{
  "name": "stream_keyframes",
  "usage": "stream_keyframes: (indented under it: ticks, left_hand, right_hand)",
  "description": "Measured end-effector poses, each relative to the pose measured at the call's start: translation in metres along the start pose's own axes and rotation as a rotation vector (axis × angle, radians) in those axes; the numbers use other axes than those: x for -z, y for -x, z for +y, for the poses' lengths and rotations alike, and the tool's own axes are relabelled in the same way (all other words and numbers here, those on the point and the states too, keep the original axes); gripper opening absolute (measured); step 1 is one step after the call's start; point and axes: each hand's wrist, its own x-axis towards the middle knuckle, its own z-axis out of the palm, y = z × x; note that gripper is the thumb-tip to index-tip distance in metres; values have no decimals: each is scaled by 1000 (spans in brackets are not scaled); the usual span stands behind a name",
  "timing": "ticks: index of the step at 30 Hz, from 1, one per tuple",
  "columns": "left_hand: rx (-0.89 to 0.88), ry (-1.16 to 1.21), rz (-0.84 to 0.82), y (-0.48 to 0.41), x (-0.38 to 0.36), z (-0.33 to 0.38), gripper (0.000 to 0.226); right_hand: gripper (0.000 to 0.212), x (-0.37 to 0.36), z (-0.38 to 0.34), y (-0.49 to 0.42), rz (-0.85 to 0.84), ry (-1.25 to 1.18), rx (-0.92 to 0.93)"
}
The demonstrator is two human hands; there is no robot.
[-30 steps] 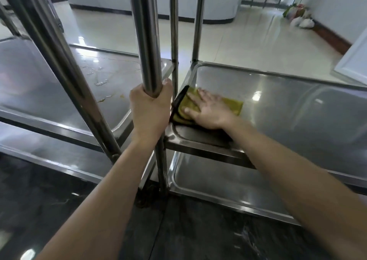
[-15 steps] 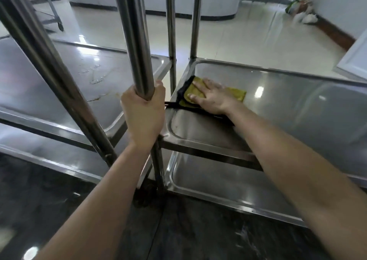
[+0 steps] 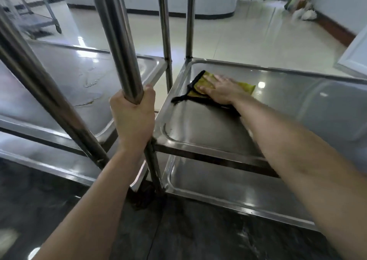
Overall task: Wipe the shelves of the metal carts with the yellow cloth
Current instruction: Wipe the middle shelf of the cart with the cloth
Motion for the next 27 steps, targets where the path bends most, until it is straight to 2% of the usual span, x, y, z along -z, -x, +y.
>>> stream_keyframes:
  ticks: [2, 6, 9, 11, 13, 16, 19, 22, 24, 27]
  left_hand:
    - [3, -1, -2, 0, 1, 1, 56]
    - [14, -7, 2, 4, 1, 5, 54]
    - [22, -16, 14, 7, 2, 7, 53]
    - [24, -10, 9, 8, 2, 8, 54]
    - [30, -10, 17, 6, 1, 6, 55]
    - [42, -9, 31, 5, -1, 5, 53]
    - [7, -29, 41, 4, 0, 4, 52]
    - [23, -33, 30, 5, 1, 4, 54]
    - [69, -42, 40, 5, 0, 6, 56]
    - [41, -61, 50, 10, 1, 14, 38]
  right_hand:
    - [86, -1, -5, 3, -18, 16, -5]
    - [84, -16, -12, 116, -46, -34, 169]
    - [90, -27, -6, 184, -110, -46, 248]
    - [96, -23, 4, 172, -98, -44, 261]
    - [101, -12, 16, 122, -68, -31, 231]
    - [113, 3, 36, 30, -8, -12, 91]
    - [89, 2, 38, 6, -29, 24, 33]
    - [83, -4, 24, 73, -17, 0, 126]
    - [75, -10, 20, 129, -87, -14, 193]
    - [67, -14, 15, 192, -182, -66, 202]
